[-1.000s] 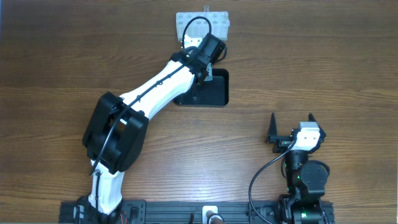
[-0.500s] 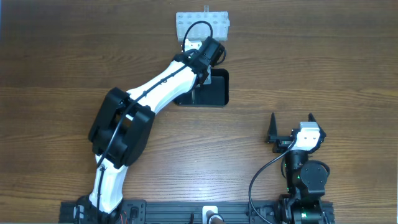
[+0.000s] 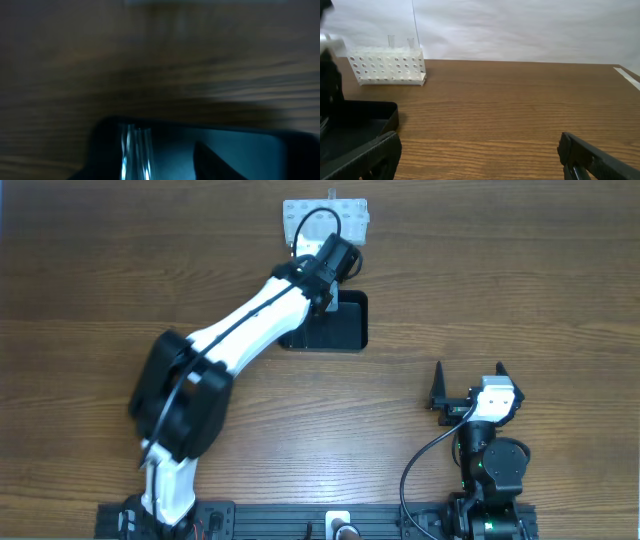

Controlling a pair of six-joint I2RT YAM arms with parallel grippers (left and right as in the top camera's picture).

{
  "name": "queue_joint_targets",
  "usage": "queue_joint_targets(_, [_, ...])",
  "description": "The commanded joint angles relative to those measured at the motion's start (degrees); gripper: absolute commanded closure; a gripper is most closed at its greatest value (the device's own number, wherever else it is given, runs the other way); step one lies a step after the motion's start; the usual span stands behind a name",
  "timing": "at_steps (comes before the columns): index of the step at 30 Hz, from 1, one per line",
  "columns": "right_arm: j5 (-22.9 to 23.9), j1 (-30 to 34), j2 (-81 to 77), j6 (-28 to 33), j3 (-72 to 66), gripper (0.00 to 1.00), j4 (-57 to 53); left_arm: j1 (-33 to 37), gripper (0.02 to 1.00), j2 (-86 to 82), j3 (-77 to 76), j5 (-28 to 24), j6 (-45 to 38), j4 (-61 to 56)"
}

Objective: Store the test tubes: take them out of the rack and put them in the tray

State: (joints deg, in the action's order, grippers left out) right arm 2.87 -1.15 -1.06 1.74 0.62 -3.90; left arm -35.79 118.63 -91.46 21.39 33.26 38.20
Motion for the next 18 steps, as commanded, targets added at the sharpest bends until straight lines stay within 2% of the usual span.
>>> queue_joint_targets(1, [-0.3, 0.3, 0.2, 0.1, -0.3, 0.007, -0.2, -4.3, 0.415, -19.9, -0.6, 11.0, -6.9, -0.7])
queue_joint_targets(4, [-0.3, 0.3, 0.2, 0.1, -0.3, 0.007, -0.2, -5.5, 0.382, -26.1, -0.5, 14.1, -13.1, -2.7])
queue_joint_targets(7, [-0.3, 0.3, 0.2, 0.1, -0.3, 0.009, -0.2, -4.2, 0.327, -31.9, 0.6, 14.3, -18.8, -5.3])
queue_joint_targets(9, [-0.3, 0.3, 0.2, 0.1, -0.3, 0.009, -0.2, -2.2, 0.264, -34.3, 2.0, 13.6, -19.0, -6.8])
queue_joint_targets(12, [-0.3, 0.3, 0.2, 0.1, -0.3, 0.007, -0.2, 3.7, 0.205, -39.0, 6.6, 7.1, -19.6, -10.6])
queue_joint_targets(18, [-0.3, 0.3, 0.2, 0.0, -0.3, 0.007, -0.2, 15.0, 0.150, -48.9, 20.3, -5.9, -19.6, -20.4])
